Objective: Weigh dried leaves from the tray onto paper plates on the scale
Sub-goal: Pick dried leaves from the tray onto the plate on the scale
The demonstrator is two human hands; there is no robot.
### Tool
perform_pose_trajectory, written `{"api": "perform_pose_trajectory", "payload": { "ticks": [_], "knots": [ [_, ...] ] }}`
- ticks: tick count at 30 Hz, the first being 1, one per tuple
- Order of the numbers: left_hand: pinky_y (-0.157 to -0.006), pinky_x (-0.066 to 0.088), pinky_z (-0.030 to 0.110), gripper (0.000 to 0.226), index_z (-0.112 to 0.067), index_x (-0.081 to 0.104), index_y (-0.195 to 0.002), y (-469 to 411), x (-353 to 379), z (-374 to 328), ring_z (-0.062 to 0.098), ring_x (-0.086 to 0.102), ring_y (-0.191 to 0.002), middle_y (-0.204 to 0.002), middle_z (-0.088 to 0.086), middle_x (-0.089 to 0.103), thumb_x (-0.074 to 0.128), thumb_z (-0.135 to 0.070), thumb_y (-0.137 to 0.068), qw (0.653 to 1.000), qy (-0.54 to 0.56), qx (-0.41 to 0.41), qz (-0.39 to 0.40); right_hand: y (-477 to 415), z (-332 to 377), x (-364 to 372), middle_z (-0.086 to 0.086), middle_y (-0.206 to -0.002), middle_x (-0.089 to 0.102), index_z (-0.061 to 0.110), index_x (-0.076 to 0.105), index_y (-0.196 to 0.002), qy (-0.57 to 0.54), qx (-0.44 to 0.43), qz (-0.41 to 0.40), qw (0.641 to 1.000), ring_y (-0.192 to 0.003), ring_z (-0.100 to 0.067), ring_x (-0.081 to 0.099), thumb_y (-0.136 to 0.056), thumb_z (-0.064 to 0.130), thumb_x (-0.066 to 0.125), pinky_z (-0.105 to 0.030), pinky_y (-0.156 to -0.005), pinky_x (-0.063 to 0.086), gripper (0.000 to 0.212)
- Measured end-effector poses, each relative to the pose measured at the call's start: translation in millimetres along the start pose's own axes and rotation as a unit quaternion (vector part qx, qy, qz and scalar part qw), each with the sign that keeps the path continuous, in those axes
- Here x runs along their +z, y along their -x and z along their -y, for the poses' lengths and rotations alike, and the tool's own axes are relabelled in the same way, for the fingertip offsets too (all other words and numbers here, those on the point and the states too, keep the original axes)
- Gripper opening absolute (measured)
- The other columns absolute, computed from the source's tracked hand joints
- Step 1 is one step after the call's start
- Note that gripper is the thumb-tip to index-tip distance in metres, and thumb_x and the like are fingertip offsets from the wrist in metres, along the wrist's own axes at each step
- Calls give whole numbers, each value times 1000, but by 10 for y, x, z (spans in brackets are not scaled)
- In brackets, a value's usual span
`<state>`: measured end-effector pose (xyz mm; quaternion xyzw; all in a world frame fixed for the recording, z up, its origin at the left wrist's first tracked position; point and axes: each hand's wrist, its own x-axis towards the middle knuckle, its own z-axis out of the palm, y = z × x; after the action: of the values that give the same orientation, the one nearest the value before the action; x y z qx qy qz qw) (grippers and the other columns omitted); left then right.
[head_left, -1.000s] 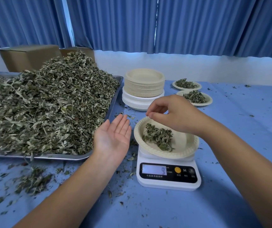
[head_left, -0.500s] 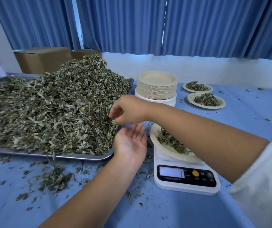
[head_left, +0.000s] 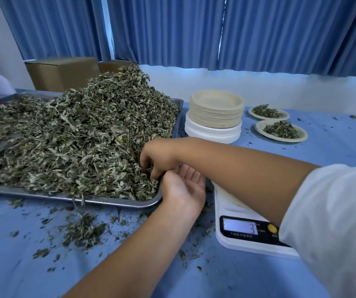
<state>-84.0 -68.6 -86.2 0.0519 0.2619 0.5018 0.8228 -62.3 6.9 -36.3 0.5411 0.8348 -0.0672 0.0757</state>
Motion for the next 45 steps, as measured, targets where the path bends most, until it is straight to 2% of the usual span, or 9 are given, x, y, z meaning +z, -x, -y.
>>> {"api": "perform_pose_trajectory", "payload": {
  "ticks": [10,16,20,24,28,31,33,39,45],
  "knots": [
    [-107,36,35,43,2,61,-101,-15,3,-21,24,52,-124,-119,14,62,32,-30,-102,999,-28,-15,13,182,-69,-130,11,-79,63,17,75,-104,-138,-12,-94,986,-61,2,51,-82,9,69,-6,-54,37,24],
    [-109,36,36,48,4,58,-120,9,10,-36,25,50,-126,-129,17,58,29,-32,-103,999,-26,-21,16,237,-117,-244,-8,-111,70,19,74,-101,-217,-1,-137,967,-99,-22,64,-82,10,70,-30,-86,50,22],
    [-111,33,38,50,4,55,-124,31,30,-43,26,49,-127,-130,18,57,28,-32,-104,999,-23,-20,21,330,-135,-261,-9,-107,71,18,75,-103,-252,0,-161,954,-89,-21,63,-82,10,72,-24,-75,47,23],
    [-113,31,39,49,4,57,-121,39,30,-45,27,49,-127,-129,18,57,29,-32,-103,999,-22,-19,27,560,-197,-309,-9,-103,72,20,75,-100,-307,1,-192,932,-94,-23,64,-81,11,74,-34,-85,49,21],
    [-112,32,39,49,4,56,-121,32,32,-40,28,49,-126,-128,18,57,29,-33,-103,999,-19,-19,34,948,-394,-298,12,-81,73,22,74,-97,-378,8,-219,899,-75,0,62,-81,7,74,-16,-76,50,22],
    [-112,32,39,49,5,55,-122,37,27,-33,28,46,-129,-132,19,55,28,-33,-103,999,-22,-21,41,1287,-561,-218,-10,-99,73,21,74,-97,-420,26,-252,871,-91,-17,68,-81,4,73,-28,-90,51,23],
    [-111,34,39,49,5,56,-117,37,27,-29,28,47,-128,-131,18,56,29,-33,-103,998,-26,-22,47,1496,-661,-137,-5,-98,74,20,75,-98,-431,35,-269,860,-89,-10,68,-81,3,73,-20,-85,52,24],
    [-111,33,39,51,5,54,-121,49,12,-29,28,45,-130,-133,18,54,27,-34,-103,997,-48,-11,53,1840,-831,56,7,-96,74,30,76,-91,-368,103,-276,882,-93,-19,67,-79,13,77,-29,-88,50,21],
    [-111,34,38,50,5,53,-124,45,2,-25,28,45,-130,-133,17,54,28,-34,-103,996,-61,-6,59,1889,-891,93,33,-68,65,37,74,-92,-237,148,-174,944,-67,13,58,-81,31,74,-4,-63,42,12]
  ]
}}
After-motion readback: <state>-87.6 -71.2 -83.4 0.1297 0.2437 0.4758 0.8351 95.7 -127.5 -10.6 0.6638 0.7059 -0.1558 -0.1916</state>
